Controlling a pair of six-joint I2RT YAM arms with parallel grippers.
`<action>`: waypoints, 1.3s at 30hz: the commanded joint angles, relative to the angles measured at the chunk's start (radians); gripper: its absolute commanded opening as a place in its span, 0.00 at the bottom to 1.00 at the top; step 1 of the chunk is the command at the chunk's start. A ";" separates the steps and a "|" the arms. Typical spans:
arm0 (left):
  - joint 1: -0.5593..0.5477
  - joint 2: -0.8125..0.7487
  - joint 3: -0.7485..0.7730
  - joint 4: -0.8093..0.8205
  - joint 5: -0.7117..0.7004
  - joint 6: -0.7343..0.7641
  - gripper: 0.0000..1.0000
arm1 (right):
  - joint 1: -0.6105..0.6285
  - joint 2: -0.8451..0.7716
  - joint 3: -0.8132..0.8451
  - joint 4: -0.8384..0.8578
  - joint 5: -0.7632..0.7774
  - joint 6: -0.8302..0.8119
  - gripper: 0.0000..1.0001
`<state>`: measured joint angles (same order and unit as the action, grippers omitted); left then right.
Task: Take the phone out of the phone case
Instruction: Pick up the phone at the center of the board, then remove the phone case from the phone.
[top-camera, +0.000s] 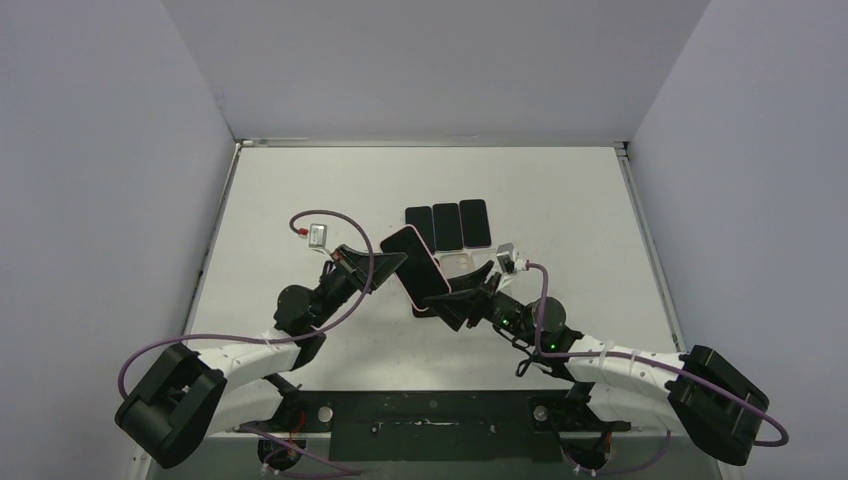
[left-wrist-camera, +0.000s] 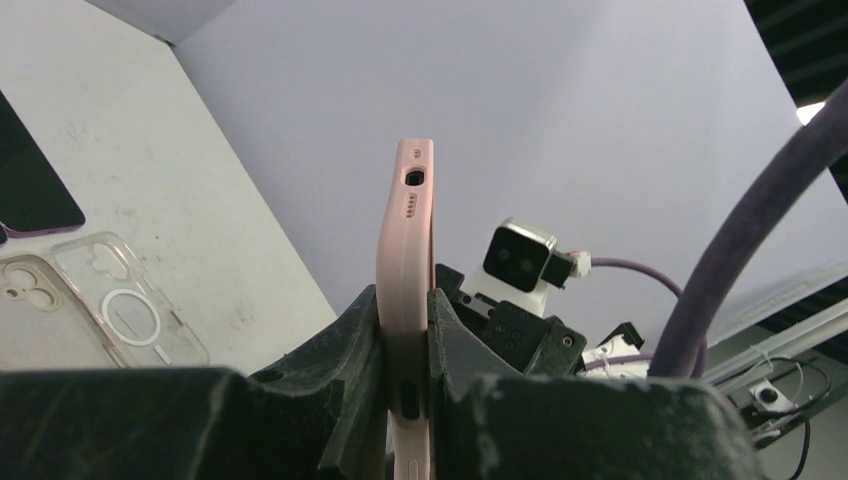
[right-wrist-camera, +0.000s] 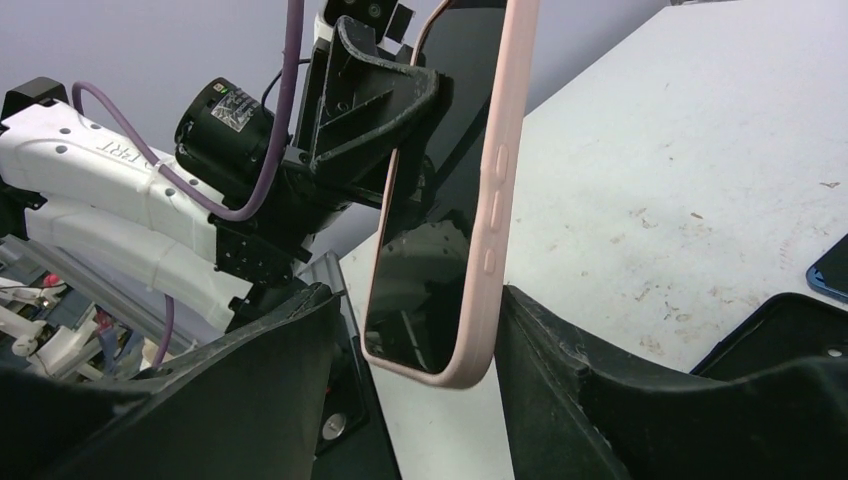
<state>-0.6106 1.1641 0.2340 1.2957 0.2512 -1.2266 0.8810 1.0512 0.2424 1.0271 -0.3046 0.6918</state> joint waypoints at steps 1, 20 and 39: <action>-0.019 -0.095 0.001 -0.004 -0.170 -0.038 0.00 | 0.038 0.009 -0.010 0.104 0.063 -0.065 0.57; -0.085 -0.048 -0.018 0.065 -0.237 -0.097 0.00 | 0.095 0.131 0.007 0.297 0.064 -0.055 0.40; -0.085 0.002 -0.023 0.089 -0.195 -0.130 0.00 | 0.073 0.102 -0.023 0.244 0.062 -0.153 0.04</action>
<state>-0.6884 1.1561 0.2016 1.3464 0.0345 -1.3548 0.9726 1.1831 0.2241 1.2301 -0.2577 0.6743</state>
